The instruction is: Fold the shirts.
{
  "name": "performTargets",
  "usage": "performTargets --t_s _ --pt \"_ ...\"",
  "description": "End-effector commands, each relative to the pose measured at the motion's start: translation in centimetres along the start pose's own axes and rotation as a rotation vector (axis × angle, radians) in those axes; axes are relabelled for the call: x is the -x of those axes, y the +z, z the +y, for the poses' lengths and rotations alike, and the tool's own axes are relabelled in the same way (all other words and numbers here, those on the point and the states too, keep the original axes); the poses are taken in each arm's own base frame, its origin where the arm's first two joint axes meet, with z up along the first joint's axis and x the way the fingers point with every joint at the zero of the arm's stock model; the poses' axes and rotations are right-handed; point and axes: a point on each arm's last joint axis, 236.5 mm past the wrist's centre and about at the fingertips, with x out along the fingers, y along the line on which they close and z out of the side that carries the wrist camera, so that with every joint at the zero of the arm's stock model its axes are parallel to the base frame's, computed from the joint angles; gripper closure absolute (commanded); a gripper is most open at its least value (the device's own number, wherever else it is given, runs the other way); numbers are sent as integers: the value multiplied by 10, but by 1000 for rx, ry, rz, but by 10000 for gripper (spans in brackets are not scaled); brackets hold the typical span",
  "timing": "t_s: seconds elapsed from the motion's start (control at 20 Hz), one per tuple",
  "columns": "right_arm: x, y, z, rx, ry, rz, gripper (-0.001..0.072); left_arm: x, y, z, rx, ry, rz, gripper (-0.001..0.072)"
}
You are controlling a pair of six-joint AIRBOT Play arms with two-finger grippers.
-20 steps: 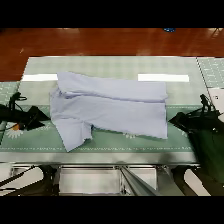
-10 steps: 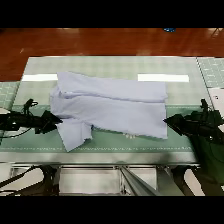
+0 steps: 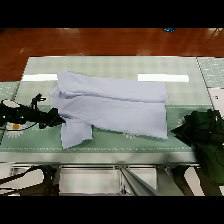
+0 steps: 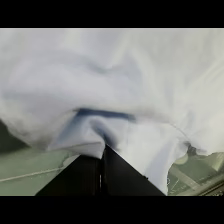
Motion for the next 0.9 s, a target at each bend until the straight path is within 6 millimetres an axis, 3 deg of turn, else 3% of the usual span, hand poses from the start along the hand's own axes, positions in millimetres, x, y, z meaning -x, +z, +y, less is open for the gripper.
performTargets --t_s 0.0,0.15,0.45,0.75,0.85 --pt "-1 -18 -12 -37 -28 71 303 2 -3 -9 -6 -28 22 688" --pt "-8 -24 -21 -92 -45 129 303 2 -3 -9 -7 -28 22 687" --pt "-29 -15 -26 -113 -46 153 303 2 -3 -9 -7 -28 23 687" --pt "-77 3 6 -95 14 125 303 2 -3 -9 -6 -29 24 687" --pt "-87 13 25 -81 80 88 304 2 -6 -10 -7 -32 36 687"
